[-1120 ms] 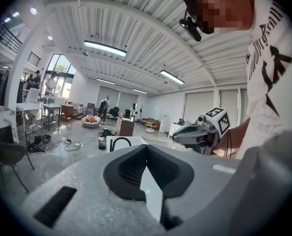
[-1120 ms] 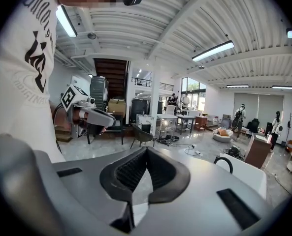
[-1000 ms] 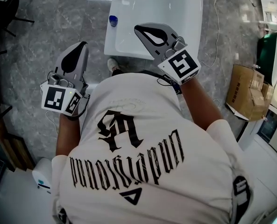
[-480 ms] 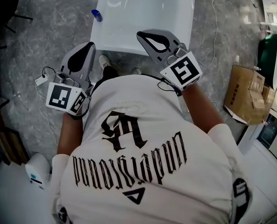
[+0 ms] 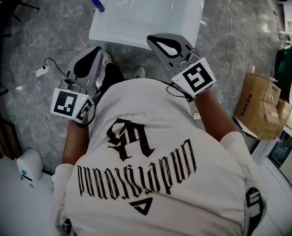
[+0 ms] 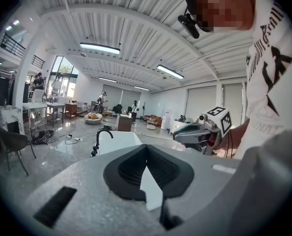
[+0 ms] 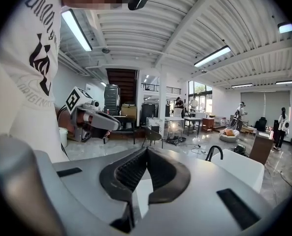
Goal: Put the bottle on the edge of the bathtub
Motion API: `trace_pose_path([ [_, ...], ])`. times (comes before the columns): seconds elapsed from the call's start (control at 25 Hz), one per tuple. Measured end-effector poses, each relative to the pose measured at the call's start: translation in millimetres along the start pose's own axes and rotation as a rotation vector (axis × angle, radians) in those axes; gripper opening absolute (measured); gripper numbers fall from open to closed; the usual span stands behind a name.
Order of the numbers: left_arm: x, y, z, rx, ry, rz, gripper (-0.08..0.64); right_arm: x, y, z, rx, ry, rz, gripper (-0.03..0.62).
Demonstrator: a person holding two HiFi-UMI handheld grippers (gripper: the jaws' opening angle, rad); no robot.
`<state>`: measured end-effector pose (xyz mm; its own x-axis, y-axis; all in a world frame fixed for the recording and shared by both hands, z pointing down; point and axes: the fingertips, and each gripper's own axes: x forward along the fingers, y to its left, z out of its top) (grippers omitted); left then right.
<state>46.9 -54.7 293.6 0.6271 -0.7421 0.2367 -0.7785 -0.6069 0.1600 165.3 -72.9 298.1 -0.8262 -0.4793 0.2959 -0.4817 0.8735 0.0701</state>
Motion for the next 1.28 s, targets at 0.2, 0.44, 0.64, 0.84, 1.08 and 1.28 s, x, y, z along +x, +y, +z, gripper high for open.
trace_pose_path([
  [0.2,-25.8,-6.5,-7.2,-0.005,0.02,0.031,0.014,-14.4,14.9,-0.7,0.006,-0.004,0.01,0.015],
  [0.44,-44.7,-7.1,-7.4,-0.028,0.019,0.015,0.014,-19.4,35.1,2.5,0.022,-0.014,-0.007,0.015],
  [0.64,-80.0,-9.7,-11.1,0.009,0.009,-0.012,0.014,-16.2,71.4,10.6,0.016,-0.008,-0.02,0.015],
  [0.84,-138.0,-4.7,-16.9,0.023,-0.008,-0.011,0.014,-10.7,120.2,24.6,0.022,-0.002,-0.029,0.015],
  [1.08,-215.5,3.5,-24.8,0.021,-0.036,0.007,0.015,1.8,183.1,42.0,0.015,-0.009,-0.032,0.015],
  [1.28,-265.9,4.8,-29.6,0.027,-0.05,0.01,0.014,8.0,230.8,59.2,0.003,-0.03,-0.042,0.015],
])
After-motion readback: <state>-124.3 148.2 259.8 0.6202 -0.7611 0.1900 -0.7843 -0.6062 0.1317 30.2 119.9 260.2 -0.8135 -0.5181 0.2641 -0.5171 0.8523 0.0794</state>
